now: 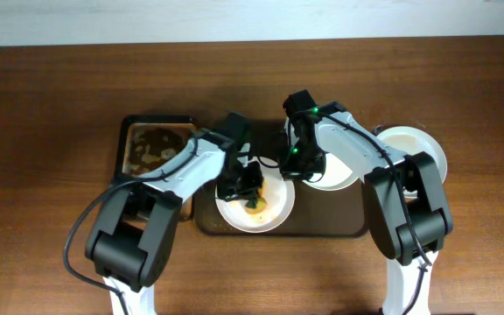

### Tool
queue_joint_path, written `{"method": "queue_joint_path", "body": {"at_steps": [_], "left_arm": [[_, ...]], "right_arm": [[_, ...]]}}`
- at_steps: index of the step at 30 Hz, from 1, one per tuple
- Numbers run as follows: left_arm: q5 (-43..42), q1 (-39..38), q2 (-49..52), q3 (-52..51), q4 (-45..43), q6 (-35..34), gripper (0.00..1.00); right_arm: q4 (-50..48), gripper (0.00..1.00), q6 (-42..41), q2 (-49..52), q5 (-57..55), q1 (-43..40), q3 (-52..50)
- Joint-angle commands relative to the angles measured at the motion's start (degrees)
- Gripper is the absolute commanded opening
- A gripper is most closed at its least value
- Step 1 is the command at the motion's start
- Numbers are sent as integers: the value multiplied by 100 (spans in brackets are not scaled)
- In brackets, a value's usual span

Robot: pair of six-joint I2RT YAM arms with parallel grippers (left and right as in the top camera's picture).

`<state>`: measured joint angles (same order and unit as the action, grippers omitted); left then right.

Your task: Clean dirty plates on tray and stack at the side

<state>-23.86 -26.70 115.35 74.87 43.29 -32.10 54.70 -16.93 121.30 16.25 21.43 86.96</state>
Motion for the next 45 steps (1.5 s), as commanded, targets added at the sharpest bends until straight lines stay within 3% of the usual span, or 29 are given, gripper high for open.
{"method": "queue_joint_path", "body": {"at_steps": [1,4,10,16,24,28,31,35,42,45], "left_arm": [[1034,129,131,-79,-173,-291,0],[1838,413,131,-79,-184,-612,0],[1858,662,24,68,107,-146,0],[2540,664,-754,68,562,-35,0],[3136,861,-2024,68,800,214,0],[3222,1491,-2046,66,828,219,0],[3053,1919,-2046,66,822,389,0],[2876,2129,-2046,52,914,612,0],[3145,2131,-2044,48,883,627,0],[3117,2131,-2044,37,761,1062,0]], "right_arm": [[-2,14,-9,-94,-26,31,39],[-4,14,-9,-94,-26,31,39],[20,14,-9,-94,-26,31,37],[17,32,-7,-92,-26,31,37],[-356,31,-9,-92,-17,52,-254],[-385,21,-9,-92,-24,293,-254],[-485,4,-11,-92,-72,516,-254],[-518,4,-9,-214,-234,551,-205],[-306,4,-4,-1589,-2761,734,87],[-282,4,168,-1786,-3700,979,87]]}}
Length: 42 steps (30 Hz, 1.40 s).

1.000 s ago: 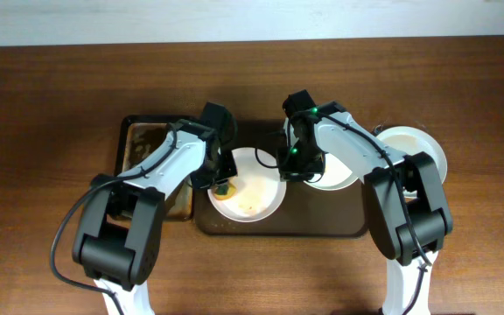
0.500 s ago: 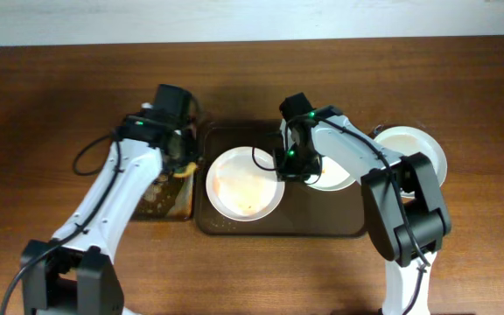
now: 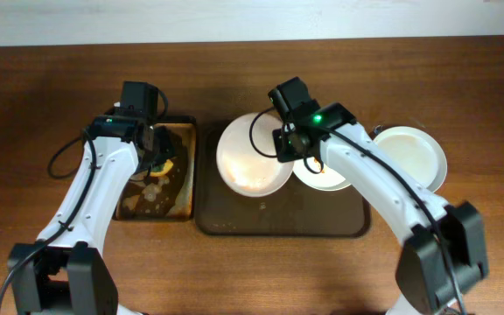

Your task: Clean dirty plates on tray and stack at the side

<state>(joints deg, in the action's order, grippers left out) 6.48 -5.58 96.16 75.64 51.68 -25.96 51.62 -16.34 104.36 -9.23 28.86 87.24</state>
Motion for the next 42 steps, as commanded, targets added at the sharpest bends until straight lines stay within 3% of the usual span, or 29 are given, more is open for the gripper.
{"method": "queue_joint_path", "body": {"at_steps": [1,6,9,12,15,20,26,33,38,39,42], "left_arm": [[92,22,-125,-46,-85,531,0],[85,225,-125,-55,-81,527,0],[83,315,-125,-55,-74,527,0],[37,315,-125,-59,-55,527,0],[39,315,-125,-59,-37,527,0],[-24,315,-125,-59,-33,527,0],[-90,315,-125,-59,-31,527,0],[-114,315,-125,-59,-13,527,0],[-111,315,-125,-59,-13,527,0],[-114,313,-125,-59,-9,525,0],[-114,315,-125,-59,9,527,0]], "right_arm": [[46,4,111,-87,-1421,352,57],[4,4,105,-85,-3383,1515,57],[-37,4,13,-85,-4216,1801,57],[-63,4,-278,-85,-4177,1794,57],[-63,4,-715,-105,-3298,1582,59],[-31,4,-1082,-575,-1572,203,59],[577,4,-1314,-872,350,-2769,42],[723,4,-1268,-772,566,-4990,-522],[-107,6,-621,-732,800,-5283,-1475],[-186,16,-623,-732,828,-5285,-1558],[-356,25,-162,-734,1659,-5283,-1589]]}}
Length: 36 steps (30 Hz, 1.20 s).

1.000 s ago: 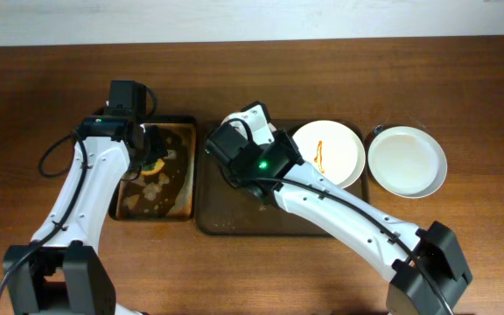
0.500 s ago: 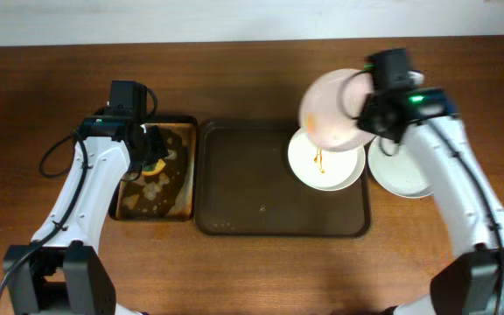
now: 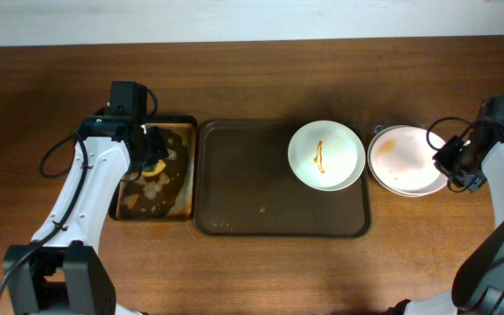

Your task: Clean dirty plates on tray and stack at the side

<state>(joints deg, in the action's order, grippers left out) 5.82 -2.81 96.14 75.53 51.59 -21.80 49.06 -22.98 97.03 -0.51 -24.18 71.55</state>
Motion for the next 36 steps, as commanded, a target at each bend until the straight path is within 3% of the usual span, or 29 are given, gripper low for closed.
{"method": "queue_joint_path", "body": {"at_steps": [1,4,7,10,15,21,23,29,32,36], "left_arm": [[-48,37,-122,-48,20,111,0],[-48,35,-122,-48,20,111,0],[-48,35,-122,-48,31,109,0],[-48,37,-122,-48,81,109,0],[-48,35,-122,-48,105,109,0],[-57,35,-122,-48,107,109,0],[-68,35,-122,-48,105,107,0],[-70,35,-122,-48,105,107,0],[-245,35,-122,-48,105,109,0],[-1237,20,-122,-48,94,125,0]], "right_arm": [[-136,29,857,-2,1569,26,-17],[-63,39,1823,-2,3008,422,-20],[107,43,1827,0,2387,1178,-52],[195,43,658,0,1200,2033,-389],[-350,41,-743,0,1027,2461,-1137],[-1471,27,-1056,11,997,2461,-1773],[-1547,15,-1051,15,997,2472,-1803],[-1552,12,-1049,199,872,2981,-1818],[-1598,4,-1021,396,817,3248,-1818],[-1805,4,-334,393,951,3521,-1749]]}}
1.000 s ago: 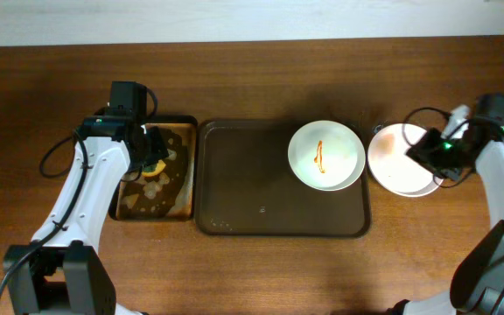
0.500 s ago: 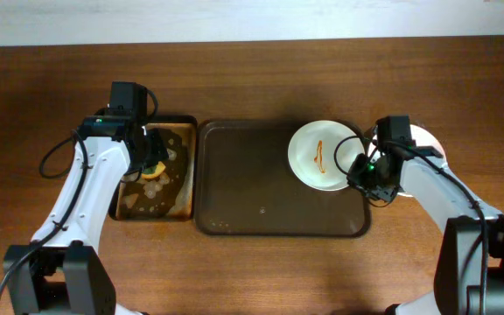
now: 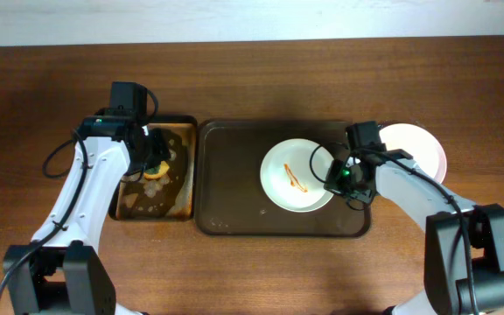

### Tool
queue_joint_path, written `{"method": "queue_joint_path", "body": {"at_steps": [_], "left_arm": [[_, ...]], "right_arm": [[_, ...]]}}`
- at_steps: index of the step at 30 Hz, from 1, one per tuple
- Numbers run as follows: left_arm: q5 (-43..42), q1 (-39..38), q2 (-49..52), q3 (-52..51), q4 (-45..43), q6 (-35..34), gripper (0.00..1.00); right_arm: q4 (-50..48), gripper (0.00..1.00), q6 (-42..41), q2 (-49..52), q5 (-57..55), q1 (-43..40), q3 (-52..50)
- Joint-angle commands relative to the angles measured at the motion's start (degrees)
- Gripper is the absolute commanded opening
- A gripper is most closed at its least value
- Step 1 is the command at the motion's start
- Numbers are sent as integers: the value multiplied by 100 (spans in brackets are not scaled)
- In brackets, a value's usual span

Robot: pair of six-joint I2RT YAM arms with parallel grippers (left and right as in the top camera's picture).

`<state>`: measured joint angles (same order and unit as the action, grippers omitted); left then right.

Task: Clean dirty plates on tray and stack at the side
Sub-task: 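Grip the last plate rim with the right gripper, then scrub the last plate with the sponge in the left gripper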

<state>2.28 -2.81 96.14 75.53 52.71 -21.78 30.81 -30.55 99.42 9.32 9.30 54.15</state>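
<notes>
One white plate (image 3: 294, 175) with an orange-red streak lies on the dark brown tray (image 3: 234, 214), right of its middle. My right gripper (image 3: 333, 180) is at this plate's right rim and looks shut on it. Off the tray's right edge, a stack of white plates (image 3: 418, 147) sits on the table. My left gripper (image 3: 150, 163) hangs over the metal scrap pan (image 3: 180, 188) to the left of the tray. It is shut on a small yellow-orange sponge (image 3: 155, 170).
The scrap pan holds brownish leftovers and touches the tray's left side. A few crumbs lie on the tray's bare left half. Wooden table extends on all sides, and cables trail from both arms.
My right gripper moved from the outer side of the plate stack to the streaked plate's right rim. That plate now lies further left and nearer the front. The left arm has not moved.
First both grippers worked at a soiled plate on the tray, the left with the sponge on it. Then the right held that plate wiped near the pan while the left hung over the pan. Later the plate lay on the right stack. Now the right grips the streaked plate.
</notes>
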Motion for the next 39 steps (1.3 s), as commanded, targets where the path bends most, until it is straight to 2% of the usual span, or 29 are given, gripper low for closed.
{"method": "queue_joint_path", "body": {"at_steps": [1,2,6,8,12,14,17,20,23,27,34,38,39], "left_arm": [[-1550,-42,-122,-48,-101,404,0],[-2085,-166,-122,-48,-243,568,0],[-3093,-863,35,-48,-1012,531,0],[-4140,-1305,549,-48,-1598,411,0],[-5322,-1681,1325,-48,-2288,457,0],[-5661,-1882,1753,-48,-2524,452,0],[-5689,-2087,2151,-48,-2638,455,0],[-5650,-2260,2312,-48,-2736,446,0],[-5160,-2437,2426,-48,-2881,-98,0],[-5016,-2734,2579,-48,-3224,-734,0],[-2918,-3429,2579,-48,-3187,-758,0],[-1871,-3449,2579,-48,-3032,-866,0],[-1329,-3364,2579,-48,-2894,-957,0]], "right_arm": [[0,4,424,155,-57,205,33],[-50,4,420,155,-55,203,52],[-83,4,420,155,-57,203,52],[-83,4,422,155,-57,203,52],[-83,4,422,155,-57,203,52],[-81,5,422,155,-57,203,52],[-83,5,422,155,-57,203,52],[-83,5,420,155,-57,203,52],[-83,5,422,155,-57,203,52],[-83,5,420,155,-57,203,52],[-83,5,422,155,-57,203,52],[-81,5,422,155,-57,203,52],[-68,5,422,155,-57,203,52]]}}
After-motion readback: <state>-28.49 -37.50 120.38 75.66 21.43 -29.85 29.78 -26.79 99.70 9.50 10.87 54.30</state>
